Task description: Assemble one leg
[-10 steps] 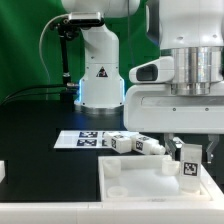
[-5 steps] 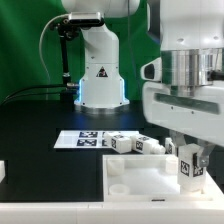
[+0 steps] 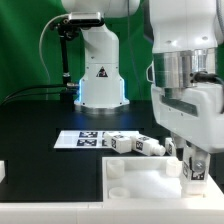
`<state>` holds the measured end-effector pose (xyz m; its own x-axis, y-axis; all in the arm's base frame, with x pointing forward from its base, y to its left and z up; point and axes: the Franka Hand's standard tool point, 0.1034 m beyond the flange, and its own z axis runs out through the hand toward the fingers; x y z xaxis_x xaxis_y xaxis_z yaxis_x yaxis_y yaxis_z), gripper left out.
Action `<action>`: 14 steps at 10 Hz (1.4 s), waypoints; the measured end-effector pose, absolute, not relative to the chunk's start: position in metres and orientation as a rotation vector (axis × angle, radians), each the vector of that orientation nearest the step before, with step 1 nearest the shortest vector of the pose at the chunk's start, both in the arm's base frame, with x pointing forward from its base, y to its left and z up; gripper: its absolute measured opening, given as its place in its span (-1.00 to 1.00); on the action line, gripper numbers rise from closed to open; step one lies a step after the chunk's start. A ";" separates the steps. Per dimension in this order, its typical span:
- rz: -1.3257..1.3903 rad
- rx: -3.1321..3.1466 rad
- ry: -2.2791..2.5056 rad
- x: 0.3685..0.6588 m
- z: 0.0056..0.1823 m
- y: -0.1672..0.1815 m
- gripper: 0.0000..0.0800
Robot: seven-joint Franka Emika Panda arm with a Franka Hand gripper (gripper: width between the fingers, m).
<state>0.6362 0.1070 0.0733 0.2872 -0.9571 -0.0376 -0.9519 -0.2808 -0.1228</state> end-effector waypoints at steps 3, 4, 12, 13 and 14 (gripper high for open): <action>-0.072 -2.813 1.179 0.638 0.076 0.116 0.54; -0.097 -2.864 1.053 0.641 0.076 0.115 0.61; -0.150 -3.099 0.439 0.642 0.076 0.115 -0.19; -0.149 -3.081 0.539 0.642 0.076 0.114 -0.29; -0.147 -3.055 0.657 0.642 0.076 0.114 -0.29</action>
Offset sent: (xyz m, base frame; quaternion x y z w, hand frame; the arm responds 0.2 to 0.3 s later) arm 0.0000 0.0000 0.0000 0.0000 0.0000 -0.1938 0.9810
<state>0.6420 0.1139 0.0757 0.9074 -0.4107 0.0887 -0.4095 -0.9117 -0.0327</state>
